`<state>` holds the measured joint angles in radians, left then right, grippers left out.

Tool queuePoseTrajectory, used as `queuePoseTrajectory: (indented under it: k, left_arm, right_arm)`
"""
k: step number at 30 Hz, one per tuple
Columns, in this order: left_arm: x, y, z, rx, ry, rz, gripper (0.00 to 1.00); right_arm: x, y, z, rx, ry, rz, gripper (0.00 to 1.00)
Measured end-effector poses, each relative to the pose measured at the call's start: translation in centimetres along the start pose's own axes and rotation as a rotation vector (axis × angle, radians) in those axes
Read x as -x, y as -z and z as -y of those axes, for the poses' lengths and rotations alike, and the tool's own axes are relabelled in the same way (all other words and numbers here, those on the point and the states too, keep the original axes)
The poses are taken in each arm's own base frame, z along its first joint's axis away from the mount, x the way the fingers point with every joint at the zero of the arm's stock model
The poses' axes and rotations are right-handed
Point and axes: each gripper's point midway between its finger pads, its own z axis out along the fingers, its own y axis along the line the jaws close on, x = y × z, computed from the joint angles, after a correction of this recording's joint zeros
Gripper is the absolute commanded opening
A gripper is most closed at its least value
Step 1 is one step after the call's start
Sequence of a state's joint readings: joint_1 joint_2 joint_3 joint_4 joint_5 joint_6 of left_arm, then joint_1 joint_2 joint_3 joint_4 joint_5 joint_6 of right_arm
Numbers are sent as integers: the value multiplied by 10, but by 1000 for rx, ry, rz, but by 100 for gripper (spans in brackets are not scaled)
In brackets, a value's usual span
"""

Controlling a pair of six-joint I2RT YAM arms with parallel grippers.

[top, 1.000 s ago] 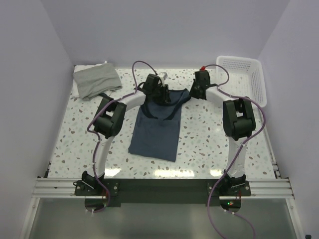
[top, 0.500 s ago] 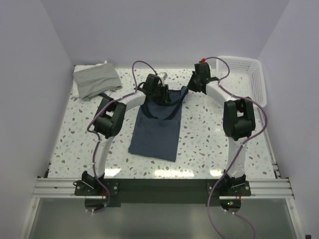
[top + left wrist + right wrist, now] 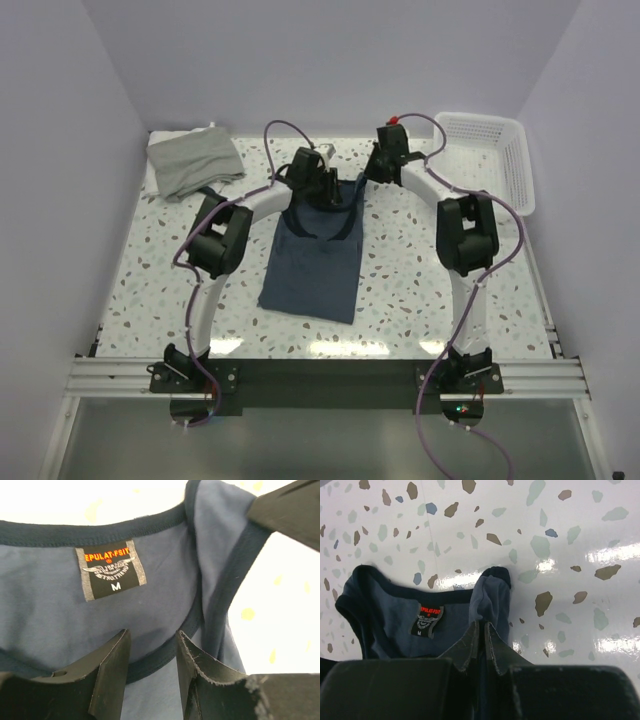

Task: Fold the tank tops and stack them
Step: Fold the tank top

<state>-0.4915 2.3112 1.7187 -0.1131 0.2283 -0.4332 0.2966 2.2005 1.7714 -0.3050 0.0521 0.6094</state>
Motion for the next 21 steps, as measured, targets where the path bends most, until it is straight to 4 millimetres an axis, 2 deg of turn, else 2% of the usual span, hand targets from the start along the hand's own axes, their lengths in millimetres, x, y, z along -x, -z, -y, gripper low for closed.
queuePoseTrajectory:
  k: [5,8,11,13,18,21]
  left_arm:
    - [14,9,1,23,-6,37,47]
    - [26,17,6,25,-11,66,47]
    - [35,24,10,23,-15,89,47]
    - [40,28,12,24,-17,101,47]
    - [38,35,8,47,-14,105,47]
    - [34,39,4,59,-7,98,47]
  right_arm:
    - [-4,-9,1,-5,8,-12,6]
    - [-5,-12,-3,4,14,-13,12]
    - [-6,-12,-9,25,22,-15,24]
    - [-7,-12,-13,34,31,-13,27]
    - [-8,-13,-21,63,51,-7,40]
    - [-9,-13,-25,81,61,-11,41]
